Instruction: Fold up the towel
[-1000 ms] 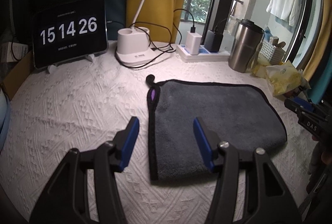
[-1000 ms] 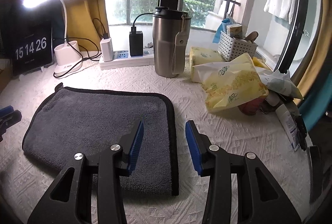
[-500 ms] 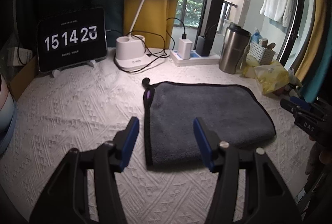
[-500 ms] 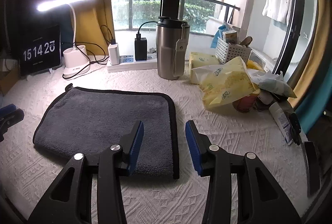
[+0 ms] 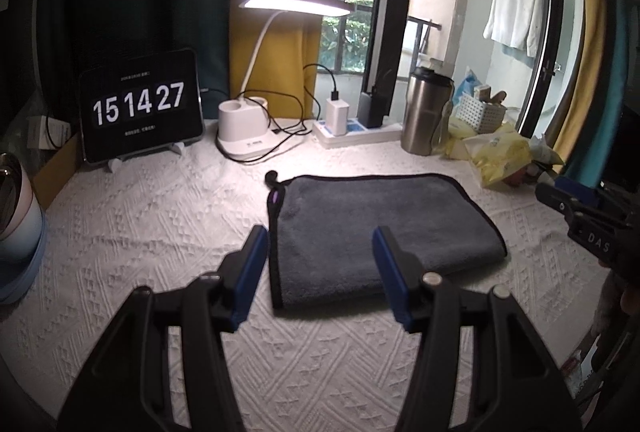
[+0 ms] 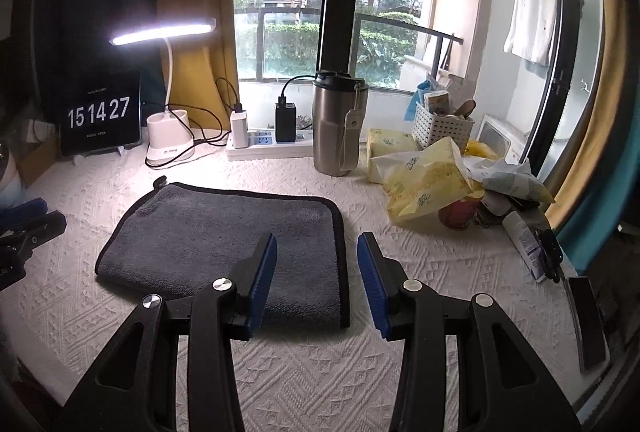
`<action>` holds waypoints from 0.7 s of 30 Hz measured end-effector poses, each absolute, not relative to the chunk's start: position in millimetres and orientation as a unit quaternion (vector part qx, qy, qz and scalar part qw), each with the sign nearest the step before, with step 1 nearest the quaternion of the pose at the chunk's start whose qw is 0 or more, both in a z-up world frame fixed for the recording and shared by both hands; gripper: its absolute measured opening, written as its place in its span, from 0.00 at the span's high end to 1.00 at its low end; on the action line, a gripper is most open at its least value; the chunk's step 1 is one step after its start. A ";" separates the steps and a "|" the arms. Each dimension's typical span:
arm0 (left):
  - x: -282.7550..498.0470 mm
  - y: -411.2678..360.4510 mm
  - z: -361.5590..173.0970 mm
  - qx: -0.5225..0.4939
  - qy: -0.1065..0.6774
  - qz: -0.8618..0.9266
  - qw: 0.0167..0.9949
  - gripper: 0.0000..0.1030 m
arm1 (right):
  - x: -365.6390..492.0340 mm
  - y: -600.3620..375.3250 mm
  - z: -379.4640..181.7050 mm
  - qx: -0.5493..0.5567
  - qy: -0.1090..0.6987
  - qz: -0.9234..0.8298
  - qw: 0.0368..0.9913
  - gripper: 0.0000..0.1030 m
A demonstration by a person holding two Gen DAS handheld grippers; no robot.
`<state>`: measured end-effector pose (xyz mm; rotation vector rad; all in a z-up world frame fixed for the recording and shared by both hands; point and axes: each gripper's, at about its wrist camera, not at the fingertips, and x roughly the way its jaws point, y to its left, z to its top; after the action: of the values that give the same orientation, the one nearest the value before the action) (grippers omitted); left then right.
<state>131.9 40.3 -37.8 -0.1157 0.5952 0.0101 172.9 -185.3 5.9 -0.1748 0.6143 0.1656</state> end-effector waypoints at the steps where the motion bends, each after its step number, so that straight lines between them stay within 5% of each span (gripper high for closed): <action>1: 129.2 39.4 -37.0 -0.057 0.290 0.001 0.955 0.46 | 169.8 -185.7 7.9 -0.084 0.298 0.082 0.947 0.57; 12: 91.2 28.1 -23.2 -0.051 0.245 -0.023 0.968 0.45 | 122.6 -180.5 32.3 -0.081 0.246 0.099 0.961 0.57; 14: 82.1 26.6 -18.0 -0.049 0.230 -0.024 0.972 0.33 | 114.4 -181.6 36.2 -0.080 0.233 0.102 0.964 0.57; 21: 48.3 22.2 -4.7 -0.053 0.179 -0.033 0.982 0.28 | 81.9 -184.8 48.6 -0.081 0.188 0.112 0.972 0.57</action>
<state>48.3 22.2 -4.7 -0.1065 0.3606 -0.0670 81.9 -184.8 48.6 -0.1635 0.3803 0.2265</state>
